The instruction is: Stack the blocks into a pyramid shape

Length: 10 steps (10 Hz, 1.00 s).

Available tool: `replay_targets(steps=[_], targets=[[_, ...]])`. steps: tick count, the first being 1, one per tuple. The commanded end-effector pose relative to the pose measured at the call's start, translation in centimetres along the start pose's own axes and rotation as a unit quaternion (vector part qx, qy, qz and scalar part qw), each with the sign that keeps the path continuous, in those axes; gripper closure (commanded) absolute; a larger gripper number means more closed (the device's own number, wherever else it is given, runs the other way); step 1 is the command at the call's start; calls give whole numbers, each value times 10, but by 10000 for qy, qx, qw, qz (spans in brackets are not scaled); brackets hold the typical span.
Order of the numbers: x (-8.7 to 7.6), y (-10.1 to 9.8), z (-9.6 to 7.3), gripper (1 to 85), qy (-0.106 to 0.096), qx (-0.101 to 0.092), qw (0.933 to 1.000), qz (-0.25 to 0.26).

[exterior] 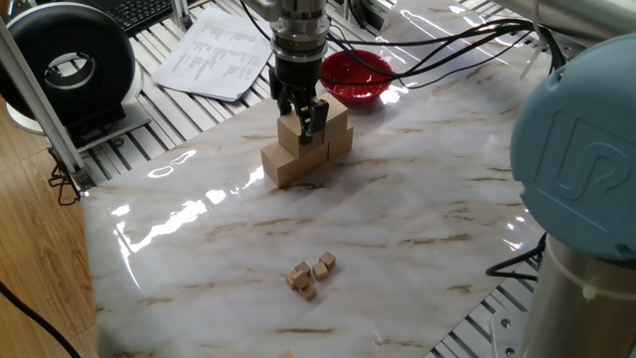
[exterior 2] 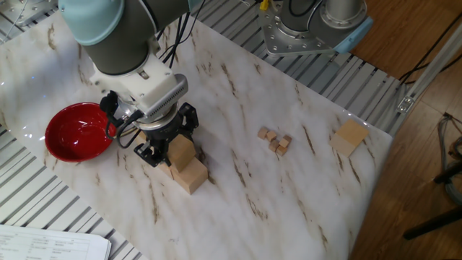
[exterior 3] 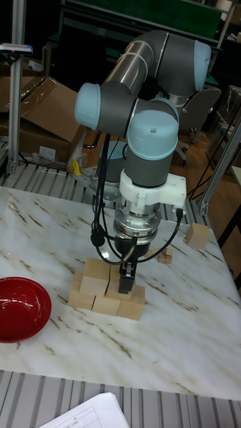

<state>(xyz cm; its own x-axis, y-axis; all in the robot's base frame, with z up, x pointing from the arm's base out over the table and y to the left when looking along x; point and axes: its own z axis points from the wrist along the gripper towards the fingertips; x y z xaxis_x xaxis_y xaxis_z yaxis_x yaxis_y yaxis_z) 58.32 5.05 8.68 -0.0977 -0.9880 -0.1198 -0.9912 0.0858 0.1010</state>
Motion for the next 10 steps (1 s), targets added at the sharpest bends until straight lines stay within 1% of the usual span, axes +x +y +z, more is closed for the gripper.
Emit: replay_targets(steps=[1, 3, 5, 8, 10], targets=[[-1, -1, -1, 237, -38, 10, 10000, -8], [-1, -2, -1, 217, -33, 34, 10000, -37], [-1, -4, -1, 160, -27, 58, 9999, -83], [-3, -1, -2, 97, -70, 23, 10000, -48], [-2, 0, -6, 93, -76, 7, 10000, -49]])
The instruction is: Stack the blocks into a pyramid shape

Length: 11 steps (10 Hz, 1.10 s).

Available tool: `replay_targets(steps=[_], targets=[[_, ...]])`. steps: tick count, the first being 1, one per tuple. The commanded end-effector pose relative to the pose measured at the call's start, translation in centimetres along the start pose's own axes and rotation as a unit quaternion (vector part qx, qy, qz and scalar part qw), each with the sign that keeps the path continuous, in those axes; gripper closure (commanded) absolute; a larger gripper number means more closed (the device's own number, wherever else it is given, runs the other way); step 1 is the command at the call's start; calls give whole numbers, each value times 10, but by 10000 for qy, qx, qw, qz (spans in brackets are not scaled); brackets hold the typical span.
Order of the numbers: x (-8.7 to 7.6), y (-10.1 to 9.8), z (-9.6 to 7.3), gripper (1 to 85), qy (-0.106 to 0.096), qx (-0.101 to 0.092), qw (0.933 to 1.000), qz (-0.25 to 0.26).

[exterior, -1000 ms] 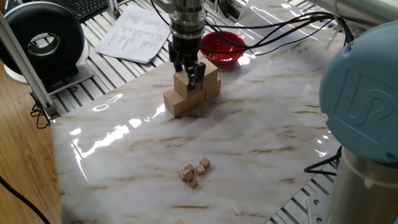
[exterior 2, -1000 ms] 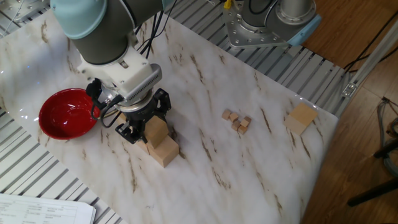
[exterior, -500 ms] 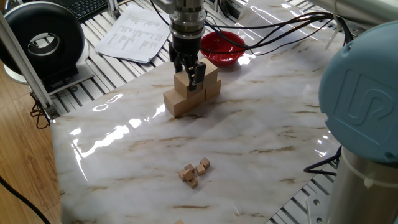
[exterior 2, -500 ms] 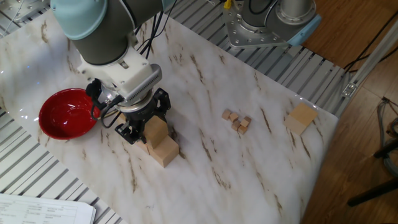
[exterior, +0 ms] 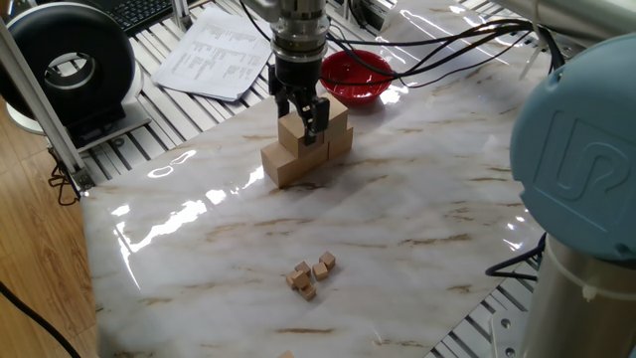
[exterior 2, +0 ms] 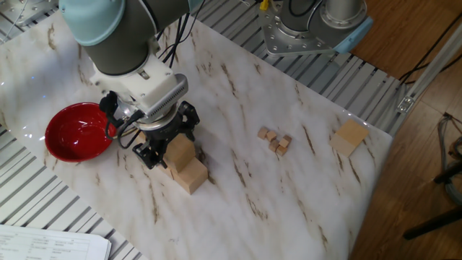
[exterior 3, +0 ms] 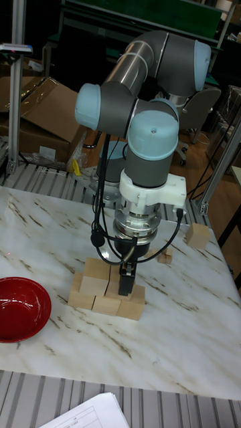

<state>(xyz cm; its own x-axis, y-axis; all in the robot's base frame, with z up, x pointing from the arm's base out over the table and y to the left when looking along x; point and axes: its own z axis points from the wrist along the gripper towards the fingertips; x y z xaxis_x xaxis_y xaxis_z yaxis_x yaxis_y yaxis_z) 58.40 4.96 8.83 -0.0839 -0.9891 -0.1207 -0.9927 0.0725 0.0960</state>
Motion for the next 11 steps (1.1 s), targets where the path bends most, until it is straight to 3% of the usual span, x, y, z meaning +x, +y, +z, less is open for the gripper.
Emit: replay_targets(steps=[1, 11], targets=[[1, 1, -8, 80, -78, -10, 10000, -18], [43, 10, -16, 47, 48, -24, 9993, -368]])
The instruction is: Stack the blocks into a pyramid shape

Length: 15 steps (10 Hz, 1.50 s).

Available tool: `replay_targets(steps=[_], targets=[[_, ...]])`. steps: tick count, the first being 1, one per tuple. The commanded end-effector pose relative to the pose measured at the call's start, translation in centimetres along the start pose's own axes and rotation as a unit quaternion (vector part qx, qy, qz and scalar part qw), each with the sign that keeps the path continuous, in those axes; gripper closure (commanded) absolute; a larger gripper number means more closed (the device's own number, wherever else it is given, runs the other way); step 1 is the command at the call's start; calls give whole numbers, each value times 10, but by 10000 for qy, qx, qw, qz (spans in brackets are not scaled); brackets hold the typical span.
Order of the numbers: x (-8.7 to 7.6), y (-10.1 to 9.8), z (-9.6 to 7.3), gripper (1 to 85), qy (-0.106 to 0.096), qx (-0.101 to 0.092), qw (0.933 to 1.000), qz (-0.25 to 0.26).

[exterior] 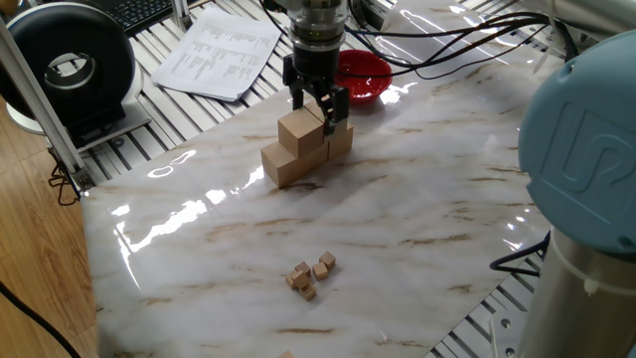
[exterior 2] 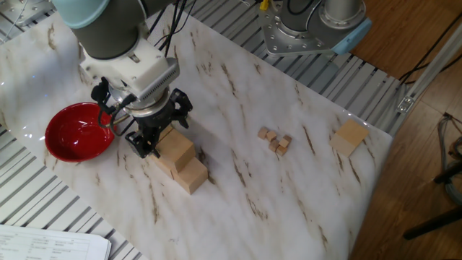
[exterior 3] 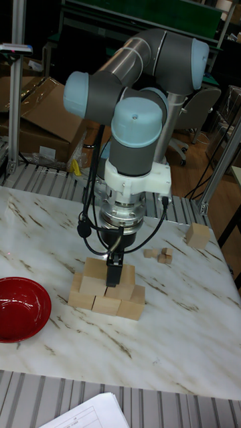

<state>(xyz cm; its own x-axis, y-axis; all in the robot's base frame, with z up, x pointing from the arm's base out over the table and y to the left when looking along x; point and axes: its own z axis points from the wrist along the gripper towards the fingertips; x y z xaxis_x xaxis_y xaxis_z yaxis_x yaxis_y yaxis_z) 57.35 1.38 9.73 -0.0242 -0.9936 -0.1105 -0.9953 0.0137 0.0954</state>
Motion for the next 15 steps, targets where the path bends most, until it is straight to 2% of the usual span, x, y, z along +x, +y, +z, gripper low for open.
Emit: replay_targets(steps=[1, 4, 9, 15], targets=[[10, 3, -3, 43, -32, 9, 10000, -90], [18, 2, -1, 47, 14, 56, 9999, -140], [16, -2, 1, 47, -24, 109, 9998, -151], [8, -4, 4, 113, -73, 115, 9999, -24]])
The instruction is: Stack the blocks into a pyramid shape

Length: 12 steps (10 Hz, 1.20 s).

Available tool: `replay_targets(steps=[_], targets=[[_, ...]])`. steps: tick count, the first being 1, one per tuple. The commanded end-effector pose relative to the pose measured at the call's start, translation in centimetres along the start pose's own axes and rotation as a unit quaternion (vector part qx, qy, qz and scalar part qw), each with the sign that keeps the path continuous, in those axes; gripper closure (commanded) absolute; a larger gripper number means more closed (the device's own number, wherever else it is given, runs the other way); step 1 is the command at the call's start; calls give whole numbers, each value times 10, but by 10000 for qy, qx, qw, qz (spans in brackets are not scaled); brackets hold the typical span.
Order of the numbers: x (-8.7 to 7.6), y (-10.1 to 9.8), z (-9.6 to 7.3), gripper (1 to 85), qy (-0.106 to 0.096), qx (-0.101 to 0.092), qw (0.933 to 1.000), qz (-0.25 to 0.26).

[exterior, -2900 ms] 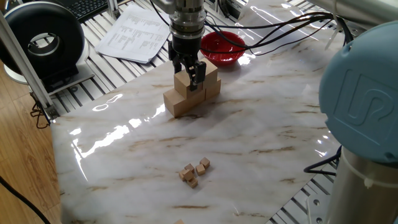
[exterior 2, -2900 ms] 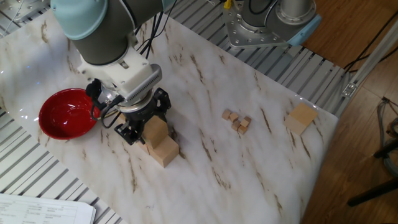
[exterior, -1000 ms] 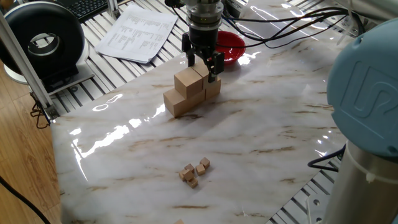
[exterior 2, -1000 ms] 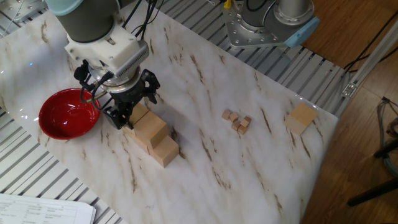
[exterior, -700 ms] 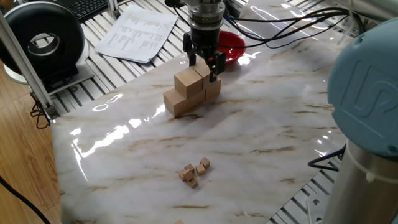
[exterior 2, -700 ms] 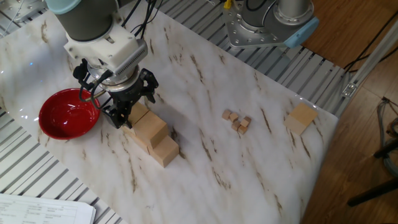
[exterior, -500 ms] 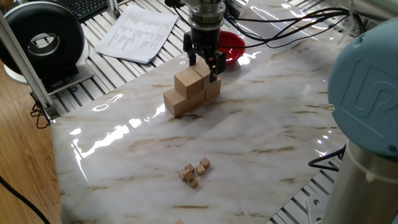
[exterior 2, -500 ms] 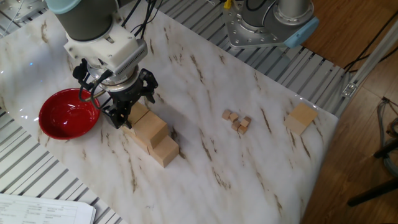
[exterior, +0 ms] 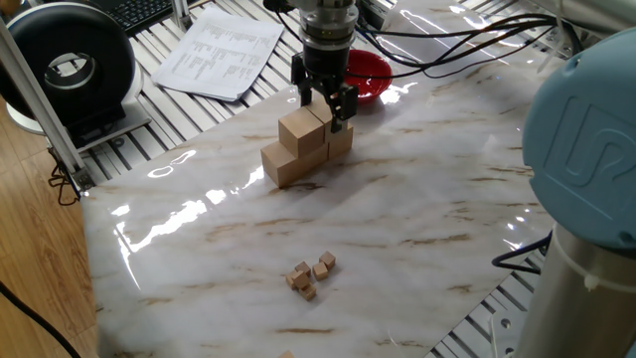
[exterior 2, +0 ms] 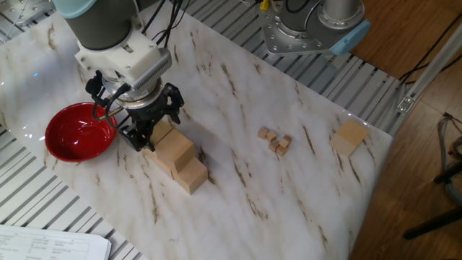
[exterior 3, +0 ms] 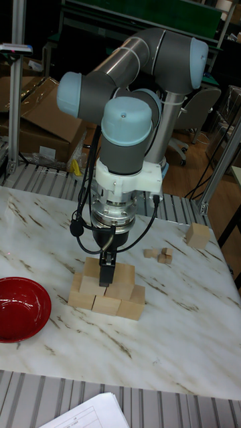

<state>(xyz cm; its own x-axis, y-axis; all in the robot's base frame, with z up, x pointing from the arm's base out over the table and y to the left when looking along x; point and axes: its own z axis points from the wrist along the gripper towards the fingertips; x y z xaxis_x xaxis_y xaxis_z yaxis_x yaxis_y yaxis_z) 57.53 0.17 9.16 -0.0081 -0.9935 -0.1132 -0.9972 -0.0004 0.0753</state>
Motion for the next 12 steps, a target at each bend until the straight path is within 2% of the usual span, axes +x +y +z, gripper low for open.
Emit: replay_targets(steps=[1, 6, 12], targets=[[-4, -2, 0, 133, -66, 31, 9999, 89], [-5, -4, -1, 243, -68, 61, 9997, 219], [-12, -7, -2, 250, -123, 66, 9996, 262]])
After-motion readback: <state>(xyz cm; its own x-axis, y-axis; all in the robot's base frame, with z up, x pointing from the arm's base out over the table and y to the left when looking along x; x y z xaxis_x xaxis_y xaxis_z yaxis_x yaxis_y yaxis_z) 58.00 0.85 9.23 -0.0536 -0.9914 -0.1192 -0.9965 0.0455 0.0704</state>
